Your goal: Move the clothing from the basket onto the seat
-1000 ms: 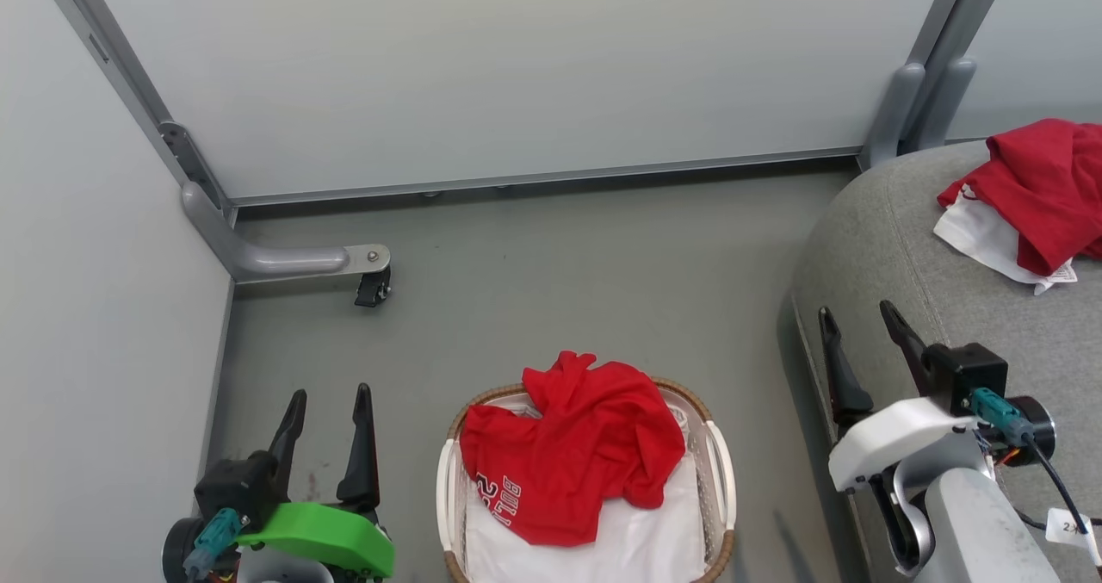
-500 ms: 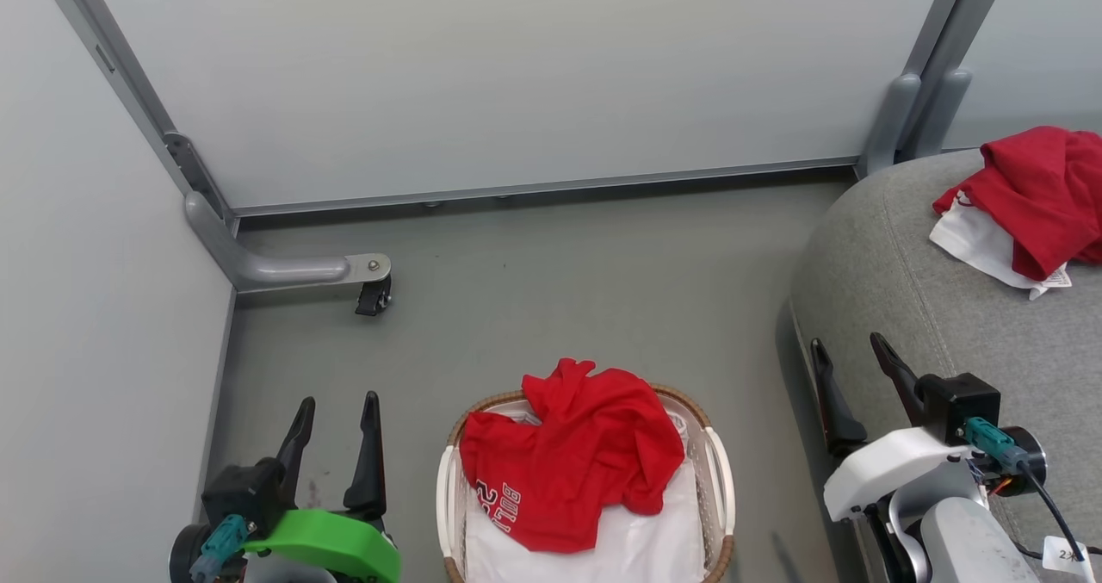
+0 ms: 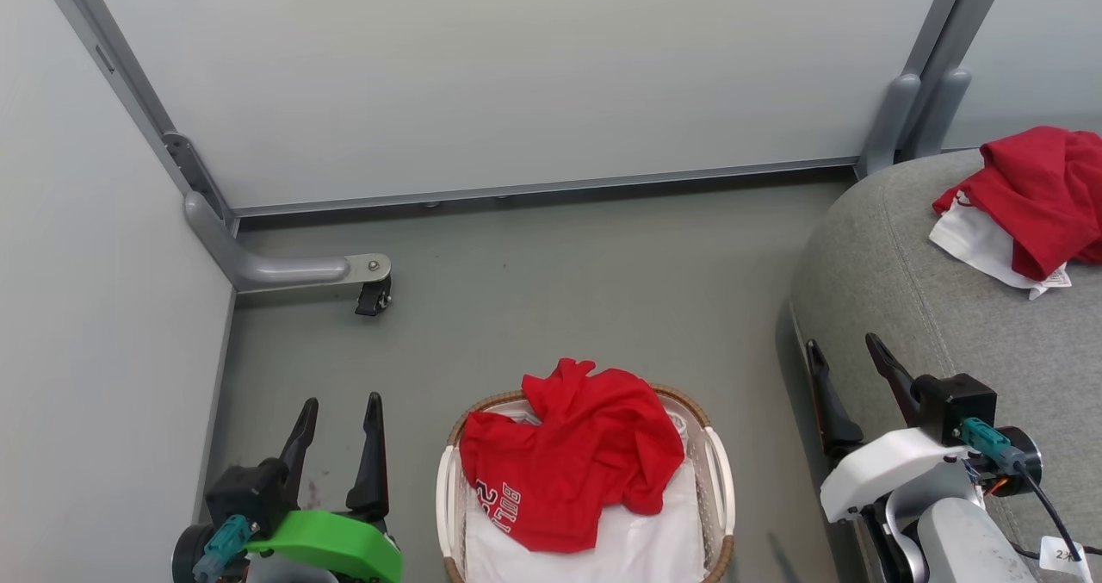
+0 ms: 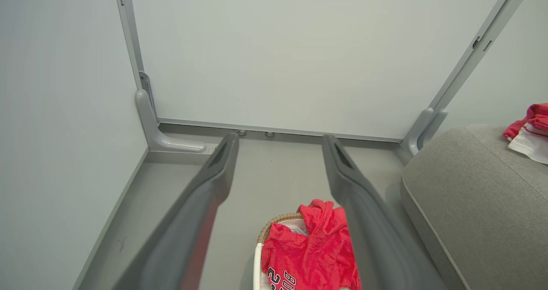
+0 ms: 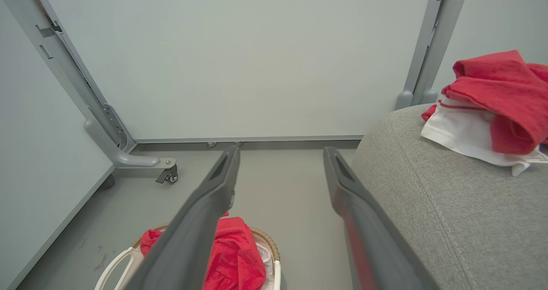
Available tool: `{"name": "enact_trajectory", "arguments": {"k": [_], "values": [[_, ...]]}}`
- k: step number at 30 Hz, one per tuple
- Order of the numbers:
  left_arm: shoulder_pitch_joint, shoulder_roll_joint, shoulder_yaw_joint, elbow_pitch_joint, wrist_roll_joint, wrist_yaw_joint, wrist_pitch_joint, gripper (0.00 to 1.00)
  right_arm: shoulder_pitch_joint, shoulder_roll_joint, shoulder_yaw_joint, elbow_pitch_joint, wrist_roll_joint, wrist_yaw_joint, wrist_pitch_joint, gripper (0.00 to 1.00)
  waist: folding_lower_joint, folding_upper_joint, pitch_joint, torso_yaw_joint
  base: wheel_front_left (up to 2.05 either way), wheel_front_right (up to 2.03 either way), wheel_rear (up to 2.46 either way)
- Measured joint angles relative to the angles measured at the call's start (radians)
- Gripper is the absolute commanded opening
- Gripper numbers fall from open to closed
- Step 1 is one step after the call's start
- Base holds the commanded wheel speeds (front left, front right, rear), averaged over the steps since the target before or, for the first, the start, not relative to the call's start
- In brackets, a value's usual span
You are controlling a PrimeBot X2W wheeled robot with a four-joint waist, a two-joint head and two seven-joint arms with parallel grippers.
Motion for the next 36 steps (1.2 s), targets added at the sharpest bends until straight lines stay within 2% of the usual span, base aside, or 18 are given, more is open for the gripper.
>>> {"name": "enact_trajectory", "arguments": {"k": [12, 20, 28, 36], "values": [[-0.007, 0.0, -0.009, 0.002, 0.007, 0.0, 0.0, 1.0, -0.007, 0.0, -0.001, -0.008, 0.003, 0.0, 0.0, 1.0, 0.0, 0.0, 0.023, 0.0, 0.0, 0.0, 0.0], [-0.094, 0.0, -0.06, 0.043, 0.036, -0.002, 0.0, 1.0, -0.049, 0.0, -0.015, -0.037, -0.003, 0.0, 0.0, 1.0, 0.0, 0.0, 0.078, -0.002, 0.0, 0.0, 0.0], [-0.244, -0.001, -0.157, 0.175, 0.052, -0.003, 0.0, 1.0, -0.116, 0.0, -0.036, -0.076, -0.014, 0.0, 0.0, 1.0, 0.0, 0.0, 0.173, -0.013, 0.0, 0.0, 0.0], [-0.407, -0.002, -0.314, 0.368, 0.051, -0.004, 0.0, 1.0, -0.198, 0.0, -0.047, -0.118, -0.019, 0.0, 0.0, 1.0, 0.0001, 0.0, 0.3, -0.038, 0.0, 0.0, 0.0]]}}
